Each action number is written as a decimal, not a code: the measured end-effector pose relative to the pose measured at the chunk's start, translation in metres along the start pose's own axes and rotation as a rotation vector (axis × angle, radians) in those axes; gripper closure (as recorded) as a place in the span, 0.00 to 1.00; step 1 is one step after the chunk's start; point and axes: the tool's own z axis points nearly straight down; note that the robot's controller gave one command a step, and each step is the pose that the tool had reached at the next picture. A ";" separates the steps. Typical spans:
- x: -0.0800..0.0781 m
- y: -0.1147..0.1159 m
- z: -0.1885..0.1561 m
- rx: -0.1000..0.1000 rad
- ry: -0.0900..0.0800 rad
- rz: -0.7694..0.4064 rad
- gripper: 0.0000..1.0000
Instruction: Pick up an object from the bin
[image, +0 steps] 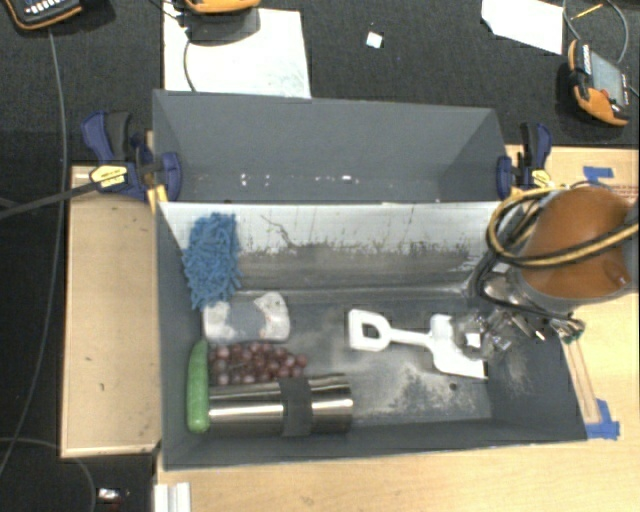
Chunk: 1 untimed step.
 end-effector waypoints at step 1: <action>-0.005 0.025 0.005 0.000 -0.001 -0.056 0.00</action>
Offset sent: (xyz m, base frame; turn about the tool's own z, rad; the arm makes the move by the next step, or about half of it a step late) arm 0.0000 0.0000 0.0000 0.0000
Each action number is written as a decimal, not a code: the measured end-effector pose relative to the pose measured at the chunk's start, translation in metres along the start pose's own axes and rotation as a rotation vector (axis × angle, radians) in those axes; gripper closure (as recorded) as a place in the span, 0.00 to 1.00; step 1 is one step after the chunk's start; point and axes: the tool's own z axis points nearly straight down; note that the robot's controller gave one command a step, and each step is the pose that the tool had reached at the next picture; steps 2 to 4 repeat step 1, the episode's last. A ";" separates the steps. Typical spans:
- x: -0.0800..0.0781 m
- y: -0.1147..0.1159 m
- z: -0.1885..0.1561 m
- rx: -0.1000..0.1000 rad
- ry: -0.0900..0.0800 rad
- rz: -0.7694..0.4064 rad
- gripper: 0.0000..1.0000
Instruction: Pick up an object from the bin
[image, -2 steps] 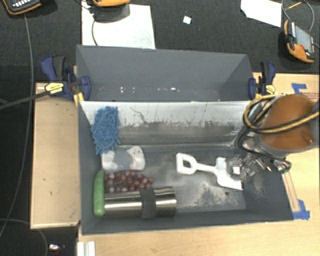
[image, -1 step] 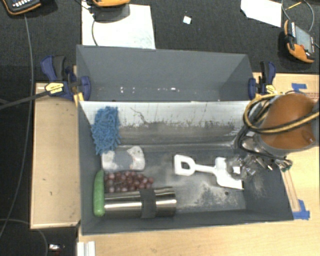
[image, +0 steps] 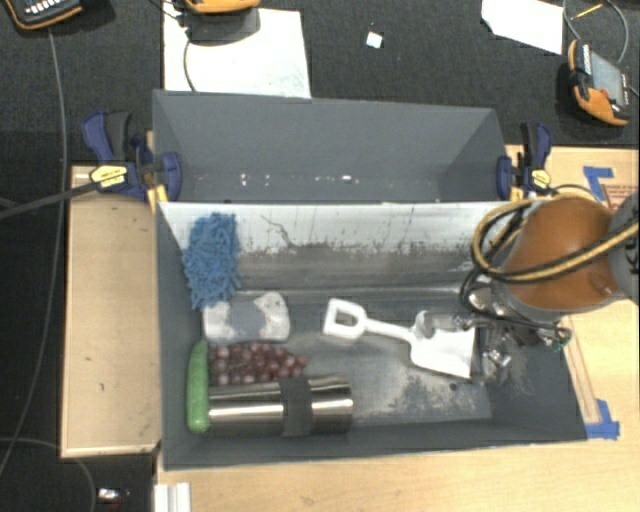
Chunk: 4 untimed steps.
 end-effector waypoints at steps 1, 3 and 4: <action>-0.001 0.004 0.001 -0.001 0.000 -0.007 0.00; -0.001 0.004 0.001 -0.001 0.000 -0.007 0.00; -0.001 0.004 0.001 -0.001 0.000 -0.007 0.00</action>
Offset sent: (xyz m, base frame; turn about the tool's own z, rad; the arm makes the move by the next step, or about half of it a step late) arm -0.0146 0.0219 -0.0013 -0.0806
